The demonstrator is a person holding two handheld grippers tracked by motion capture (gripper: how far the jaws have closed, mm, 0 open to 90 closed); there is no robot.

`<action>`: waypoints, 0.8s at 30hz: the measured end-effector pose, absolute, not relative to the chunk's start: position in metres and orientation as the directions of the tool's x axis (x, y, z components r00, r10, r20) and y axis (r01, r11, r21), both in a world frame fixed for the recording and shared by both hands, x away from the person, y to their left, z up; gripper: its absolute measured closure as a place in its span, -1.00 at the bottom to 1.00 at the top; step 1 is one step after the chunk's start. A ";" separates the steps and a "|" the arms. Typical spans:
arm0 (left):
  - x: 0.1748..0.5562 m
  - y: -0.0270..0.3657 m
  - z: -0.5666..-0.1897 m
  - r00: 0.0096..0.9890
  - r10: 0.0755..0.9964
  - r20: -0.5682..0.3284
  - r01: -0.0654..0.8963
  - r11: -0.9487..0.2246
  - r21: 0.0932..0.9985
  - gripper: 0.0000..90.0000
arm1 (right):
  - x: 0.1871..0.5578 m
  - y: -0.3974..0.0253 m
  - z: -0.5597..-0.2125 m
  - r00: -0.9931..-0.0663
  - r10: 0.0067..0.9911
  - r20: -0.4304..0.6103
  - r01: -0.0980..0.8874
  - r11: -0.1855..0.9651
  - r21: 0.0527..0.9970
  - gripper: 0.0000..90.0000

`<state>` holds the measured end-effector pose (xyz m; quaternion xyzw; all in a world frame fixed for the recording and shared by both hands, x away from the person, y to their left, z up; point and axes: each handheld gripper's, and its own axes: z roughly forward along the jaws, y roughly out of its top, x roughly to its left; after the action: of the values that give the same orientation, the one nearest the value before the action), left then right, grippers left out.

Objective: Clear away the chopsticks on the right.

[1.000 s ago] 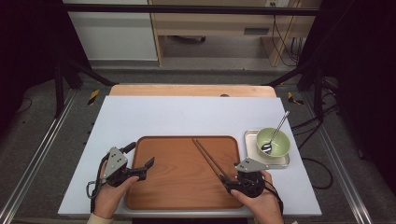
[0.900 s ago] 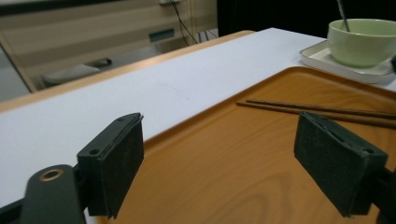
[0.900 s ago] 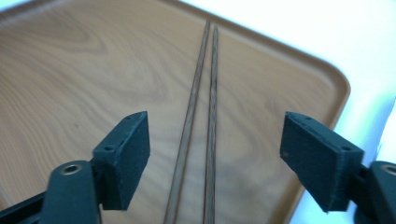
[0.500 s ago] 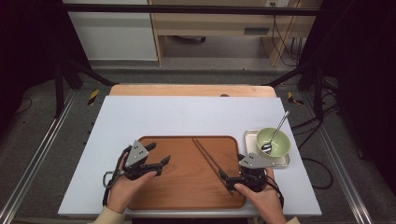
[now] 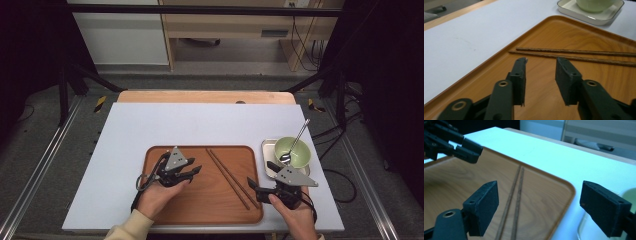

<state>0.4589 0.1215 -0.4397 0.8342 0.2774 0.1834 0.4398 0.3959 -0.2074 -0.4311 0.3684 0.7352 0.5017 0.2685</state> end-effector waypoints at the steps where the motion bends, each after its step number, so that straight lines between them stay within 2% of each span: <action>1: 0.460 0.118 -0.440 0.785 0.616 0.065 0.301 -0.470 0.830 0.51 | 0.396 -0.209 -0.431 -0.579 0.815 -0.025 0.272 0.222 0.936 -0.68; 6: 0.466 0.102 -0.442 0.798 0.600 0.062 0.308 -0.493 0.813 0.74 | 0.393 -0.210 -0.433 -0.562 0.826 -0.027 0.286 0.225 0.931 -0.71; 13: 0.473 0.099 -0.442 0.784 0.619 0.040 0.338 -0.480 0.810 0.94 | 0.391 -0.210 -0.432 -0.556 0.831 -0.036 0.271 0.222 0.937 -0.72; 24: 0.483 0.086 -0.450 0.789 0.611 0.064 0.361 -0.546 0.756 0.99 | 0.392 -0.214 -0.433 -0.543 0.839 -0.035 0.283 0.222 0.933 -0.72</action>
<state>0.4833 0.0860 -0.4503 0.8641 0.2812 0.1621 0.3847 0.3924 -0.2136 -0.4334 0.3850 0.7286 0.4906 0.2832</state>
